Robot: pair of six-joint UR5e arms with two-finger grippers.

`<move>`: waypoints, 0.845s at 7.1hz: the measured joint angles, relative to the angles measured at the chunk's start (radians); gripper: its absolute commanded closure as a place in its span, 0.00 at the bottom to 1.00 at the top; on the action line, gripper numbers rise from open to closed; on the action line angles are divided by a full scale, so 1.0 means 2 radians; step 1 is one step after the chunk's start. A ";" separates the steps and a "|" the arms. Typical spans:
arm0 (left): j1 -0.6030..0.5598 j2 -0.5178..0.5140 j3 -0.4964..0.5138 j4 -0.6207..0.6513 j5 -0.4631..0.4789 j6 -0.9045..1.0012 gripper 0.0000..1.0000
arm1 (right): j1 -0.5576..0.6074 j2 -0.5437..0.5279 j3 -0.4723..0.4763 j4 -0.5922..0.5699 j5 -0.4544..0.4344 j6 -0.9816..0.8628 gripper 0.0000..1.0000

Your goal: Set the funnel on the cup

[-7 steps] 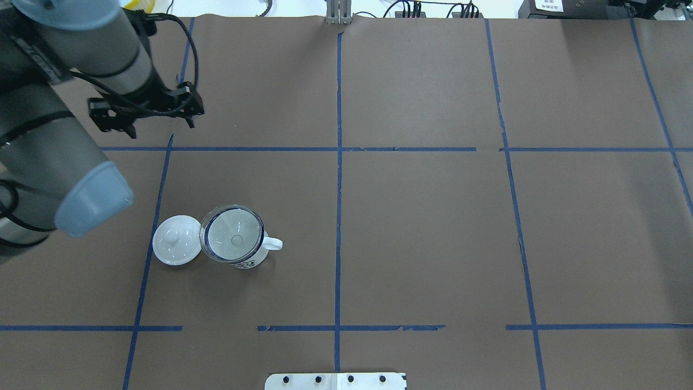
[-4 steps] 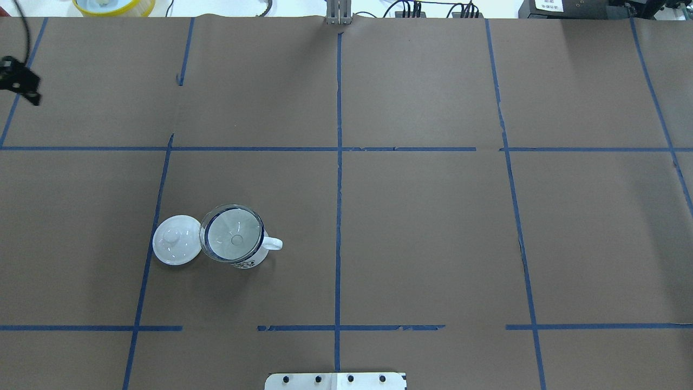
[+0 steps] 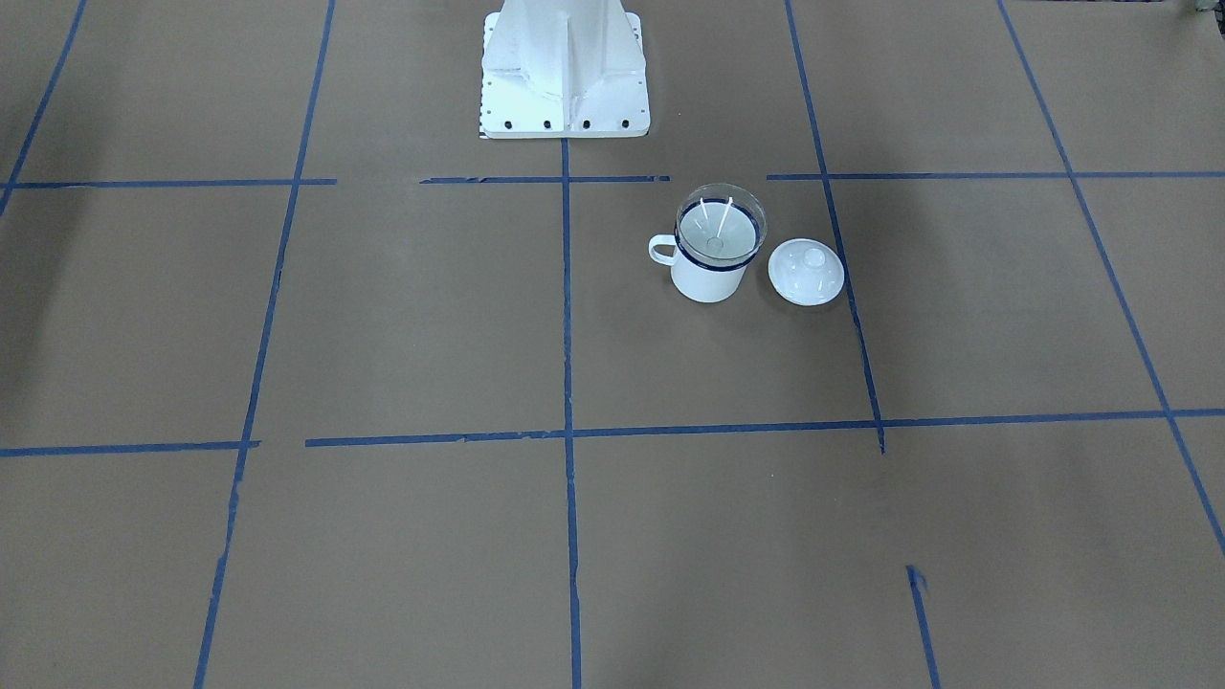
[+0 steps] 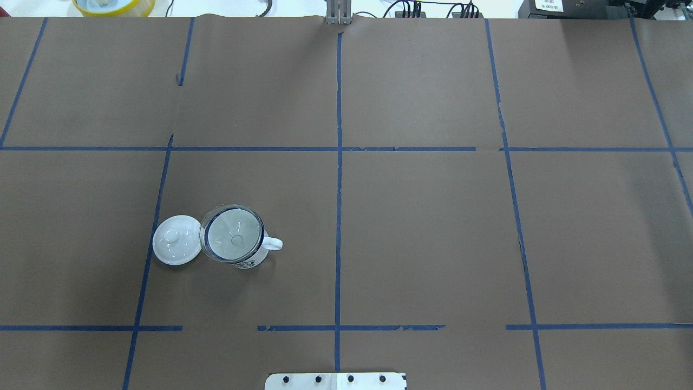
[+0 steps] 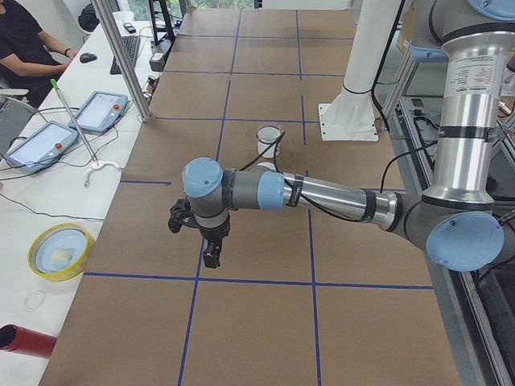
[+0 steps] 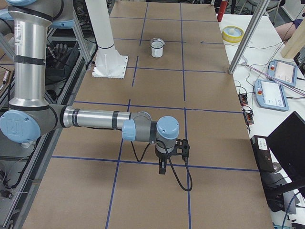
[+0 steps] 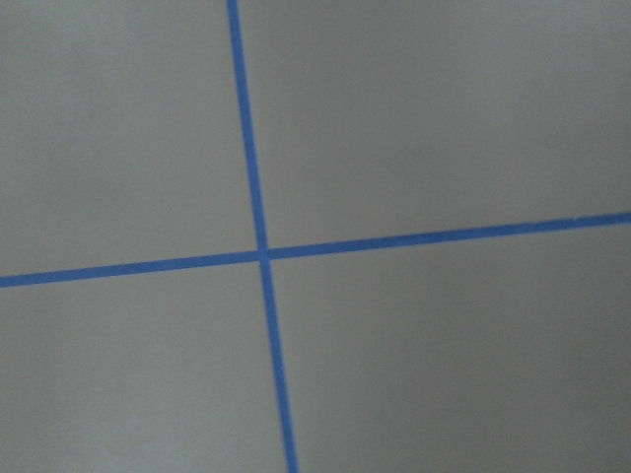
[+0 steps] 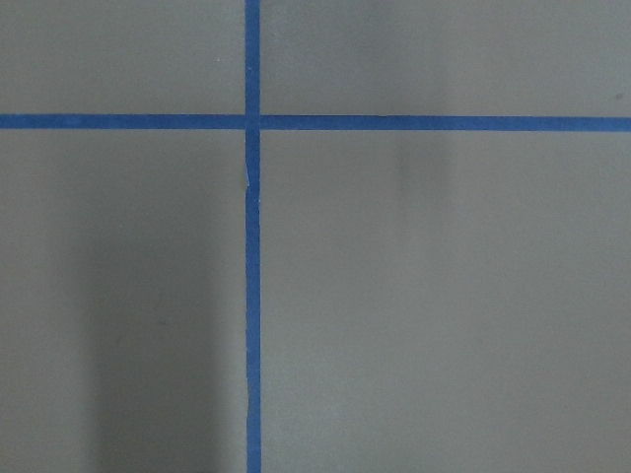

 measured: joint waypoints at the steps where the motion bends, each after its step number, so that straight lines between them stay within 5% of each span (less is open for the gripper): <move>1: -0.012 0.015 -0.002 -0.006 -0.002 0.011 0.00 | 0.000 0.000 0.000 0.000 0.000 0.000 0.00; 6: -0.018 0.044 -0.005 -0.041 -0.011 -0.010 0.00 | 0.000 0.000 0.000 0.000 0.000 0.000 0.00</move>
